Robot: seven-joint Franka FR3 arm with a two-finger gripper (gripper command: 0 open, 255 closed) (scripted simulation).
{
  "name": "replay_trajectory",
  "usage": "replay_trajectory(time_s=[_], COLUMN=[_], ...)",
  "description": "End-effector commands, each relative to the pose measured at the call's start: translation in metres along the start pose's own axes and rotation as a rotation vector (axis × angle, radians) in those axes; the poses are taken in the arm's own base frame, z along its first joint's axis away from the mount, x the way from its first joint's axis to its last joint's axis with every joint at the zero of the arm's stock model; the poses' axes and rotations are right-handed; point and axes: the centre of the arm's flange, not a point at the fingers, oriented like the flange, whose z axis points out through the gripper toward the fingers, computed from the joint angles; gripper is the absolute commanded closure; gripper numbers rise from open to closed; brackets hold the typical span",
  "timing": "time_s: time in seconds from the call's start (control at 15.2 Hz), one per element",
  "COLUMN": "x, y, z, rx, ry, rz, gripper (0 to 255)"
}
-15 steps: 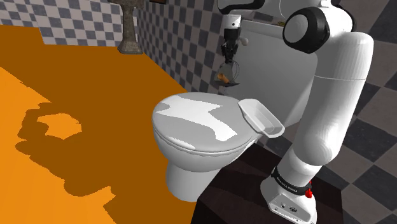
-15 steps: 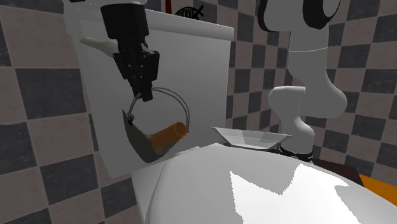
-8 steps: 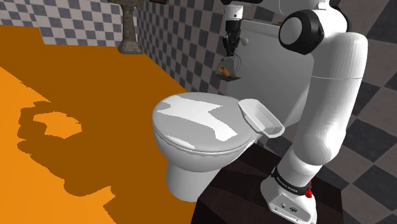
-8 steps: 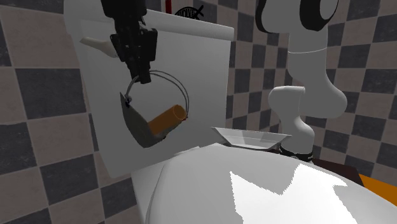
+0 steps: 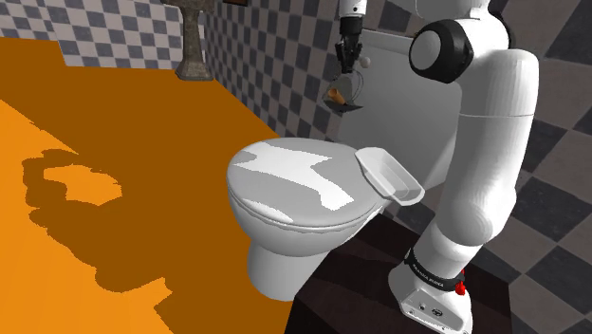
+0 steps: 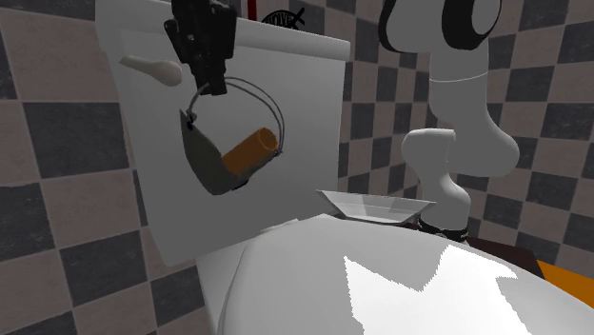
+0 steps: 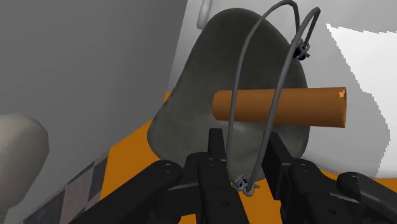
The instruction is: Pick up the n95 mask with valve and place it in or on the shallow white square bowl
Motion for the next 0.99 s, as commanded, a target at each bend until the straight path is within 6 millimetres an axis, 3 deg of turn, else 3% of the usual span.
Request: replay_trajectory(time_s=[0.0,0.92], x=[-0.022,-0.205], y=[-0.002,-0.019], z=[-0.005,-0.026], rx=[0.000,0.000], ry=[0.000,0.000], rz=[0.000,0.000], gripper=[255,255])
